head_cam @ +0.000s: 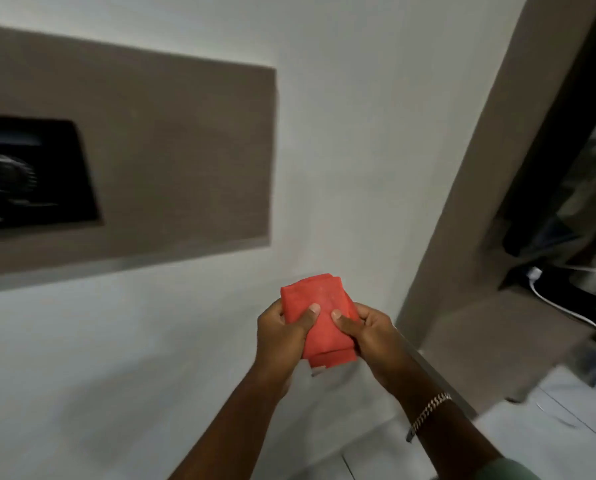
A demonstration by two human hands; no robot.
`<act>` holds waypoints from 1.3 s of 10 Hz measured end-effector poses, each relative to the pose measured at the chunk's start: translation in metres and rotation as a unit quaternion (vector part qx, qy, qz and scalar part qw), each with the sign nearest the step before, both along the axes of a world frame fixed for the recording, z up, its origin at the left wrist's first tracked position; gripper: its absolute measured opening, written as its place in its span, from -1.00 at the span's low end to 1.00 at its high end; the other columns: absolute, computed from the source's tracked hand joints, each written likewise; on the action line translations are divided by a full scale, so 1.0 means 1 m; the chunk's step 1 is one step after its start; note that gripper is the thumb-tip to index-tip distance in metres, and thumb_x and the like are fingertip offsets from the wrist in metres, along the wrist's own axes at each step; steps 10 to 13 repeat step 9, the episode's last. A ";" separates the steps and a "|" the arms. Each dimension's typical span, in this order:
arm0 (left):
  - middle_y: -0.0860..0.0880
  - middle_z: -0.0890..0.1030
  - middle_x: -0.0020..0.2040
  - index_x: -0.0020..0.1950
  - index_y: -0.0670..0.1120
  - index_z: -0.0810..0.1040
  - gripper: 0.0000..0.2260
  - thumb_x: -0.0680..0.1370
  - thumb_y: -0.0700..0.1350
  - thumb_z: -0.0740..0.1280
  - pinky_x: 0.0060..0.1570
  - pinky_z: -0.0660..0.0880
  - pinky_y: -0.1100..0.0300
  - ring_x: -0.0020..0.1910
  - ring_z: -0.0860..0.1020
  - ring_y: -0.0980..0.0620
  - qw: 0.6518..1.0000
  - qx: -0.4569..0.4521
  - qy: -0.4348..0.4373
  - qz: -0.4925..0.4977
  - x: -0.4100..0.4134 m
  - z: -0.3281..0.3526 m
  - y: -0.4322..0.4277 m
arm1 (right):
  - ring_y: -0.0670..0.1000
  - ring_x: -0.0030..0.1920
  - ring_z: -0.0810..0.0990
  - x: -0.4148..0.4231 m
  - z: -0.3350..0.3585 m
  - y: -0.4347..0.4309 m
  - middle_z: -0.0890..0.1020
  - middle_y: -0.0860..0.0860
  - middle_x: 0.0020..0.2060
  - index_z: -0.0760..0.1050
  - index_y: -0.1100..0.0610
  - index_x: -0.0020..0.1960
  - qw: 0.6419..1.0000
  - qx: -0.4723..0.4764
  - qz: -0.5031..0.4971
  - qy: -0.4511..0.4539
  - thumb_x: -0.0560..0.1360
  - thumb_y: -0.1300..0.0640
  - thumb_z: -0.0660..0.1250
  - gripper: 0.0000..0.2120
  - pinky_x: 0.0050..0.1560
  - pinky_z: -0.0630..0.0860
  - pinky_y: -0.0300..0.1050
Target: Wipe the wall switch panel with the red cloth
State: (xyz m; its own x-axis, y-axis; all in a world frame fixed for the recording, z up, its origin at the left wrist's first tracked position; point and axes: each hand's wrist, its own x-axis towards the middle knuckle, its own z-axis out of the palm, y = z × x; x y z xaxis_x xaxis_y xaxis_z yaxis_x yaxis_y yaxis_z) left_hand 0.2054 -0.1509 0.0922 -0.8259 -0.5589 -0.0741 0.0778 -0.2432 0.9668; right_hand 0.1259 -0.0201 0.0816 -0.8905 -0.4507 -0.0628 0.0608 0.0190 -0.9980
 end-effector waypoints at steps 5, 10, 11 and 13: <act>-0.24 0.62 0.16 0.19 -0.16 0.57 -0.76 0.61 -0.11 0.21 0.16 0.57 -0.08 0.10 0.61 -0.14 0.936 0.272 -0.168 -0.150 -0.198 -0.189 0.195 | 0.27 0.06 0.64 -0.204 -0.132 0.206 0.66 0.29 0.06 0.57 0.26 0.18 0.918 0.369 -0.141 -0.018 0.59 0.21 0.28 -0.78 0.20 0.57 0.24; -0.10 0.27 0.58 0.58 -0.13 0.18 -0.53 0.67 -0.03 0.07 0.45 0.25 0.11 0.54 0.25 -0.04 0.925 0.290 -0.129 -0.209 -0.189 -0.177 0.166 | 0.32 0.37 0.42 -0.196 -0.158 0.190 0.49 0.29 0.34 0.37 0.24 0.39 0.816 0.451 -0.341 0.119 0.56 0.09 0.33 -0.54 0.39 0.38 0.17; -0.10 0.27 0.58 0.58 -0.13 0.18 -0.53 0.67 -0.03 0.07 0.45 0.25 0.11 0.54 0.25 -0.04 0.925 0.290 -0.129 -0.209 -0.189 -0.177 0.166 | 0.32 0.37 0.42 -0.196 -0.158 0.190 0.49 0.29 0.34 0.37 0.24 0.39 0.816 0.451 -0.341 0.119 0.56 0.09 0.33 -0.54 0.39 0.38 0.17; -0.10 0.27 0.58 0.58 -0.13 0.18 -0.53 0.67 -0.03 0.07 0.45 0.25 0.11 0.54 0.25 -0.04 0.925 0.290 -0.129 -0.209 -0.189 -0.177 0.166 | 0.32 0.37 0.42 -0.196 -0.158 0.190 0.49 0.29 0.34 0.37 0.24 0.39 0.816 0.451 -0.341 0.119 0.56 0.09 0.33 -0.54 0.39 0.38 0.17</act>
